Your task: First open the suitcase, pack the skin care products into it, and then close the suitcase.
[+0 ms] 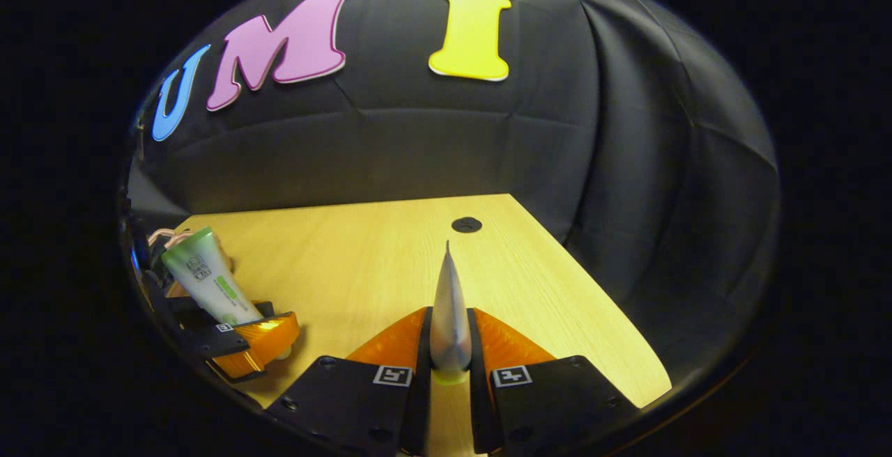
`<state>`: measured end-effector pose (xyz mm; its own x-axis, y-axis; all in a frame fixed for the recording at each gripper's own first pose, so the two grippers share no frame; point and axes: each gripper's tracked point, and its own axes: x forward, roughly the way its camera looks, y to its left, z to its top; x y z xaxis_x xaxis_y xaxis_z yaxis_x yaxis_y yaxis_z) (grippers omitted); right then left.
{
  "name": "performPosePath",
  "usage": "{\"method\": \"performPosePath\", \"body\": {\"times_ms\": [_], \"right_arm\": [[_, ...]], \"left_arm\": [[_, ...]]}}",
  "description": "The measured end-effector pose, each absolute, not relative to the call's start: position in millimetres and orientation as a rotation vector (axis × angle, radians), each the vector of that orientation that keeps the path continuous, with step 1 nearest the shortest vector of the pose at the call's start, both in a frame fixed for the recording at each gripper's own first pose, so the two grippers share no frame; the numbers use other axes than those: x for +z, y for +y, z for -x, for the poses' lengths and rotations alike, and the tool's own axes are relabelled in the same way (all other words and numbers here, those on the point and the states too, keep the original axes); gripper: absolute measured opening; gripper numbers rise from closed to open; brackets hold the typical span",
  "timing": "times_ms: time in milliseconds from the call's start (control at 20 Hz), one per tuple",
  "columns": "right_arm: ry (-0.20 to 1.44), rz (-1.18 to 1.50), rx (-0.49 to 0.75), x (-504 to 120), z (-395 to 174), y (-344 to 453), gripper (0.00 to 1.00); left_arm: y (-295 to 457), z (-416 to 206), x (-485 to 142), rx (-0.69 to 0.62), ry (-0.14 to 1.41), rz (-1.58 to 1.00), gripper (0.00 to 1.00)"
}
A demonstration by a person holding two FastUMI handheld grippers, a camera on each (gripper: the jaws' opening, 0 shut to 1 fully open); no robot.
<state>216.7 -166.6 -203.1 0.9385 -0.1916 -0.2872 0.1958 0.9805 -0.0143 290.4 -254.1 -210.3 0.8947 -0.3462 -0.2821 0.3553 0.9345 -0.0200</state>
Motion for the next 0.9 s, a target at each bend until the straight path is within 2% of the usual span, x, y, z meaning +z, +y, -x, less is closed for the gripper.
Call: {"method": "performPosePath", "body": {"times_ms": [50,100,150,250,450,600,700,750,900], "right_arm": [[0.290,-0.015,-0.189,-192.9,-205.5,-156.1,0.27],[0.288,-0.013,-0.180,-181.5,-193.5,-145.8,0.27],[0.277,-0.010,-0.168,-167.6,-184.0,-133.9,0.27],[0.260,0.010,-0.130,-142.1,-161.2,-108.8,0.27],[0.235,0.073,-0.042,-93.7,-122.0,-53.0,0.27],[0.241,0.060,0.016,-73.5,-104.1,-11.4,0.27],[0.237,0.060,0.060,-62.5,-96.2,18.0,0.27],[0.231,0.067,0.081,-57.9,-94.1,31.7,0.27],[0.218,0.068,0.150,-47.9,-88.0,74.3,0.27]], "left_arm": [[-245.1,-281.2,-196.3,-0.365,0.272,-0.031,0.40],[-234.0,-272.2,-181.2,-0.361,0.256,-0.027,0.46],[-221.3,-261.0,-164.2,-0.356,0.245,-0.014,0.43],[-186.1,-238.5,-131.5,-0.329,0.238,0.027,0.43],[-86.1,-205.5,-100.5,-0.233,0.298,0.045,0.43],[-5.4,-203.7,-114.6,-0.160,0.397,-0.008,0.42],[36.0,-211.8,-142.7,-0.151,0.514,-0.060,0.42],[50.3,-217.0,-158.6,-0.152,0.573,-0.077,0.46],[72.3,-233.8,-198.8,-0.177,0.728,-0.086,0.40]]}}
